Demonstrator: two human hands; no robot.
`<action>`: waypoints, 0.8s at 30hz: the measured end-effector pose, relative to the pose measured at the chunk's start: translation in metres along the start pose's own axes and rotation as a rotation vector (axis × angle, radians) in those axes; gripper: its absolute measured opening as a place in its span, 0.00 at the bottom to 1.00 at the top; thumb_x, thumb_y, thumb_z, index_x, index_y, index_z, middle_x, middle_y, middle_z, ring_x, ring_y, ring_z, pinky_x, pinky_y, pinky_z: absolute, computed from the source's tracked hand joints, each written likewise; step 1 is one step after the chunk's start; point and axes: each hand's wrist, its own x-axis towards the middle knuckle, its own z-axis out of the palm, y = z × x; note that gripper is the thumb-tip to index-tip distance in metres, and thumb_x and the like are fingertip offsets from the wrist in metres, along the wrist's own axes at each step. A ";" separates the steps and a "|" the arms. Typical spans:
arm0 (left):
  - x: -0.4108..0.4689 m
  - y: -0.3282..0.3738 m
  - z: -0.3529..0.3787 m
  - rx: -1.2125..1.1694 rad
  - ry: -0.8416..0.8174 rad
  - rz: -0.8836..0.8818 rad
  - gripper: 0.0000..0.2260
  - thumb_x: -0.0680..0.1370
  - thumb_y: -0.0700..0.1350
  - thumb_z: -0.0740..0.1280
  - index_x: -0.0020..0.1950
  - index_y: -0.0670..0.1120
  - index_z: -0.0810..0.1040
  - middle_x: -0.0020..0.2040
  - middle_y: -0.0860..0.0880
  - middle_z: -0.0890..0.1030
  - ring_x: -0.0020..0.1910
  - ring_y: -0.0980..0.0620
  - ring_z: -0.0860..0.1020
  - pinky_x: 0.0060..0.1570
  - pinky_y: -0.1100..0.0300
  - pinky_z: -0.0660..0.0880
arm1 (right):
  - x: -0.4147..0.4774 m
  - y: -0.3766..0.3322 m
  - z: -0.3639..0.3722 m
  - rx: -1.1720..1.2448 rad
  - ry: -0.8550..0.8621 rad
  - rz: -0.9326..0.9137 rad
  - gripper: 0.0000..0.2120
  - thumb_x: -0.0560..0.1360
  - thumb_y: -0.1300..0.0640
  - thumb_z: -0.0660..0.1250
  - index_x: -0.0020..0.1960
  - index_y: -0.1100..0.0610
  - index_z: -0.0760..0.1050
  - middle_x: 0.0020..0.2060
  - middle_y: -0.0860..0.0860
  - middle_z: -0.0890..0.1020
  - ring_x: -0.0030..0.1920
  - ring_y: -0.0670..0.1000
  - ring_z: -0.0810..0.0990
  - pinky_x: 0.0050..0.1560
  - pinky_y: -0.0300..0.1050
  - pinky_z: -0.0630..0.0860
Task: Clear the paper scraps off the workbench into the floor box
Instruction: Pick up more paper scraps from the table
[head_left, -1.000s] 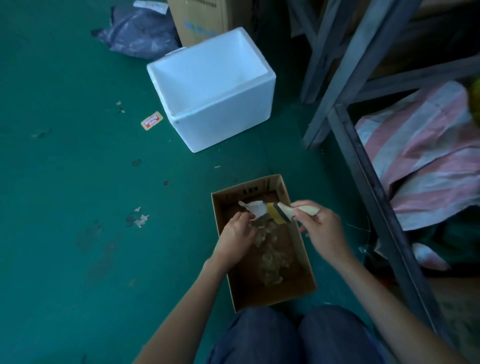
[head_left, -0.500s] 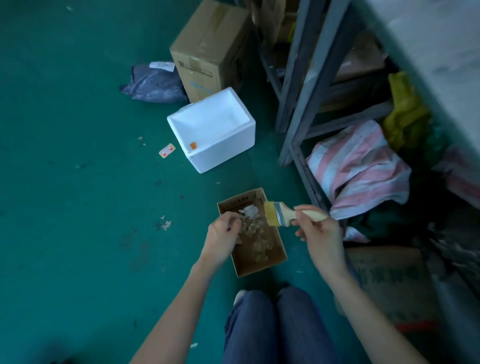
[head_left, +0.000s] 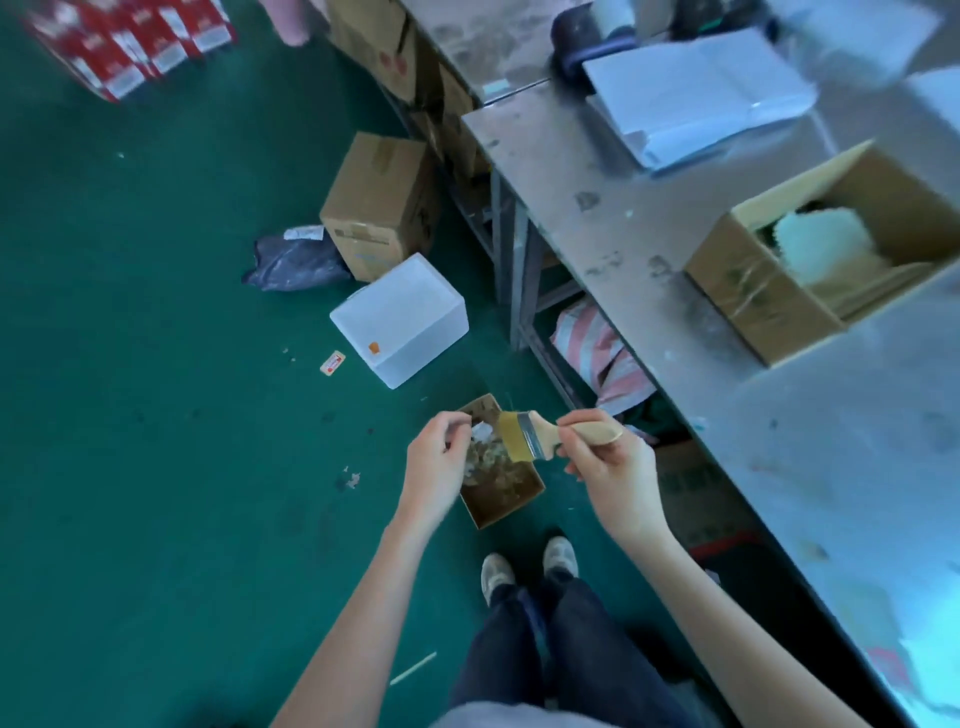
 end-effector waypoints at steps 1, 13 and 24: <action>-0.006 0.007 -0.002 0.005 -0.015 0.016 0.09 0.81 0.45 0.60 0.56 0.47 0.78 0.54 0.53 0.80 0.49 0.66 0.75 0.42 0.82 0.65 | -0.006 -0.006 -0.007 -0.002 0.024 -0.005 0.07 0.75 0.64 0.66 0.42 0.55 0.79 0.35 0.46 0.82 0.31 0.46 0.79 0.33 0.48 0.77; -0.047 0.086 0.073 0.000 -0.273 0.196 0.08 0.81 0.45 0.59 0.57 0.50 0.76 0.56 0.54 0.80 0.57 0.58 0.77 0.55 0.64 0.71 | -0.058 -0.002 -0.131 0.154 0.423 0.076 0.05 0.74 0.62 0.67 0.40 0.55 0.79 0.30 0.48 0.81 0.29 0.48 0.78 0.34 0.48 0.76; -0.088 0.189 0.228 0.164 -0.546 0.484 0.11 0.81 0.47 0.59 0.62 0.48 0.73 0.58 0.55 0.76 0.55 0.59 0.74 0.46 0.73 0.69 | -0.126 0.039 -0.289 0.281 0.824 0.102 0.05 0.75 0.64 0.66 0.42 0.59 0.79 0.28 0.50 0.80 0.29 0.49 0.77 0.32 0.38 0.72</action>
